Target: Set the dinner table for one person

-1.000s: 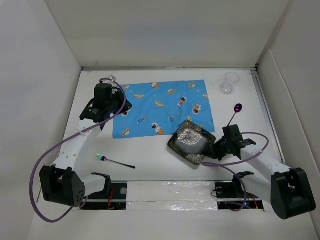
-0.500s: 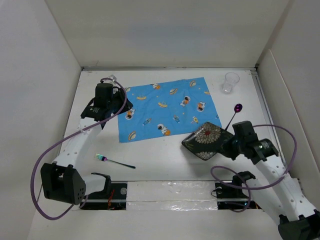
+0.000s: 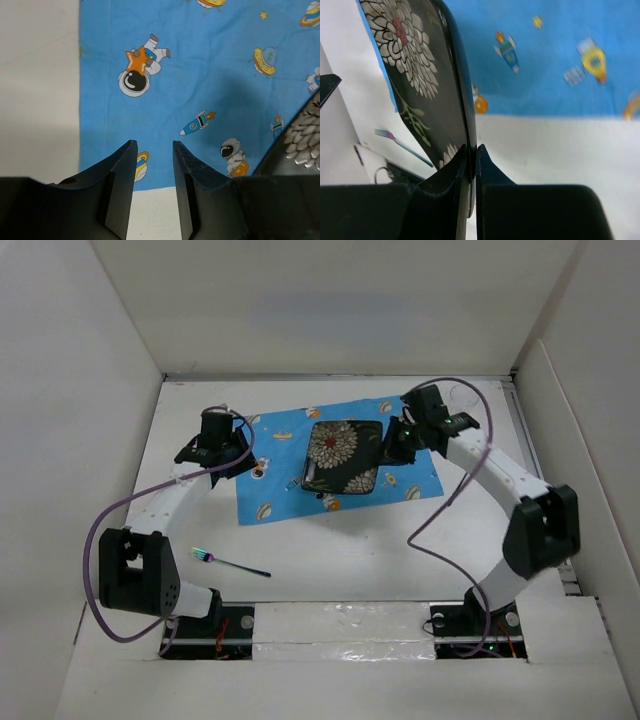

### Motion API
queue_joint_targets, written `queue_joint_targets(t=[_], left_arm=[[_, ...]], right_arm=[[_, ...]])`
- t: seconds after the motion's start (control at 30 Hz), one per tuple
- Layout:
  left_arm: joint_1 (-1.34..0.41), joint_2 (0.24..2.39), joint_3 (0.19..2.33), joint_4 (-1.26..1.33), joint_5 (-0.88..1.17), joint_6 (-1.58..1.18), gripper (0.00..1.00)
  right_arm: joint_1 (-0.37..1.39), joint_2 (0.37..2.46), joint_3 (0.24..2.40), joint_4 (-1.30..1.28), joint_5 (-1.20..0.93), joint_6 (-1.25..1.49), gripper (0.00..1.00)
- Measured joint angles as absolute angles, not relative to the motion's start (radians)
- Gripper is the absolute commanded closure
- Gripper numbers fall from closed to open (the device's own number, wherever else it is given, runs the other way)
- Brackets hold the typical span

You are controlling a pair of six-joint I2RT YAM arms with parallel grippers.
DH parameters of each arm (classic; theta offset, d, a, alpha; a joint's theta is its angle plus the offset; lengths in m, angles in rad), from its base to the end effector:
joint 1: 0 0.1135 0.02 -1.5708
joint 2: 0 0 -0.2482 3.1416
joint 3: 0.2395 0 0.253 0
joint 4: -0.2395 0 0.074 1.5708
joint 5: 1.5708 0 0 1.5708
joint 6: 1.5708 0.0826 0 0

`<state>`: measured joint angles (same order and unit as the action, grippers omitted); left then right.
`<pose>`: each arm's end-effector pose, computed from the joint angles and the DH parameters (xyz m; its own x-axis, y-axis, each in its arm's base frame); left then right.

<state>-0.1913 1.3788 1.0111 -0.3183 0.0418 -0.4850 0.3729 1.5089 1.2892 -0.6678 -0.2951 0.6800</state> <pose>0.3377 -0.0689 0.2256 -0.6535 -0.3479 -0.6722 -0.0938 0.9185 -0.3842 0.3211 0.1514 0.2476 -0.8883 0.2985 -0.3491 0.0501 0.8185 0.5724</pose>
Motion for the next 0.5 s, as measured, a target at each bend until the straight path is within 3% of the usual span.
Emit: queue_joint_targets(t=[0.23,0.5], left_arm=[[-0.176,1.375,0.979,-0.31,0.033,-0.507,0.68],[-0.207,1.324,0.916,-0.329,0.03,-0.52,0.67]], right_arm=[[0.34,1.895,1.562,-0.651,-0.495,0.446,1.0],[0.304,2.14,1.793,-0.689,-0.628,0.337,1.0]])
